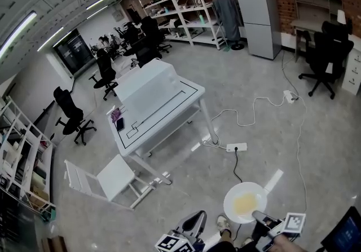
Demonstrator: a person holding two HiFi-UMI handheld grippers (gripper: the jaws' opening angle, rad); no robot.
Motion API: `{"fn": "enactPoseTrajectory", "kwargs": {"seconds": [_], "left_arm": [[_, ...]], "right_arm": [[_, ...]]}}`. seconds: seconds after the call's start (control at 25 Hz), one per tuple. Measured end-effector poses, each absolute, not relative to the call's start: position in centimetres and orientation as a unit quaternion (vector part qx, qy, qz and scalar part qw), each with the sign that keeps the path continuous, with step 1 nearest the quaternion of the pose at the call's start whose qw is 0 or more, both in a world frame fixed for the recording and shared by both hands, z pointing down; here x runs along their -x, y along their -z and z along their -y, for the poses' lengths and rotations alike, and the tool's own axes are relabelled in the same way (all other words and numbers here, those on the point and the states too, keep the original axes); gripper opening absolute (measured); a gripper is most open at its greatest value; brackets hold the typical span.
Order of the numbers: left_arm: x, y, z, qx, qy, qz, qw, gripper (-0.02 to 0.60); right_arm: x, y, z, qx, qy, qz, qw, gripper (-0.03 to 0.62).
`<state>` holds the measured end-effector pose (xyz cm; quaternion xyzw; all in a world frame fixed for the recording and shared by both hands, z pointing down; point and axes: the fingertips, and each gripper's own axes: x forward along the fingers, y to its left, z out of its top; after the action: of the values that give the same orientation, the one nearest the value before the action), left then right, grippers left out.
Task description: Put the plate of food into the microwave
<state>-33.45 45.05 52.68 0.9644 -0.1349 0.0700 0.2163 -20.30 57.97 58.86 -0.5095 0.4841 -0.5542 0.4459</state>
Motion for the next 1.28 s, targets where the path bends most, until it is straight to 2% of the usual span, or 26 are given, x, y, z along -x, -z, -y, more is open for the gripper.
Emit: {"fn": "enactPoseTrajectory", "kwargs": {"seconds": [0.44,0.8,1.28], "left_arm": [[29.6,-51.9,-34.5,-0.968,-0.054,0.116,0.216,0.003],[29.3,-51.9,-26.7,-0.968,-0.049,0.112,0.218,0.003],[28.1,-52.5,-21.4,-0.966,-0.051,0.112,0.227,0.003]], "right_arm": [[16.8,-57.5,-48.6,0.531,0.540,-0.487,0.435,0.009],[16.0,-57.0,-40.5,0.541,0.530,-0.494,0.427,0.009],[13.4,-56.3,-34.7,0.547,0.518,-0.493,0.435,0.009]]}}
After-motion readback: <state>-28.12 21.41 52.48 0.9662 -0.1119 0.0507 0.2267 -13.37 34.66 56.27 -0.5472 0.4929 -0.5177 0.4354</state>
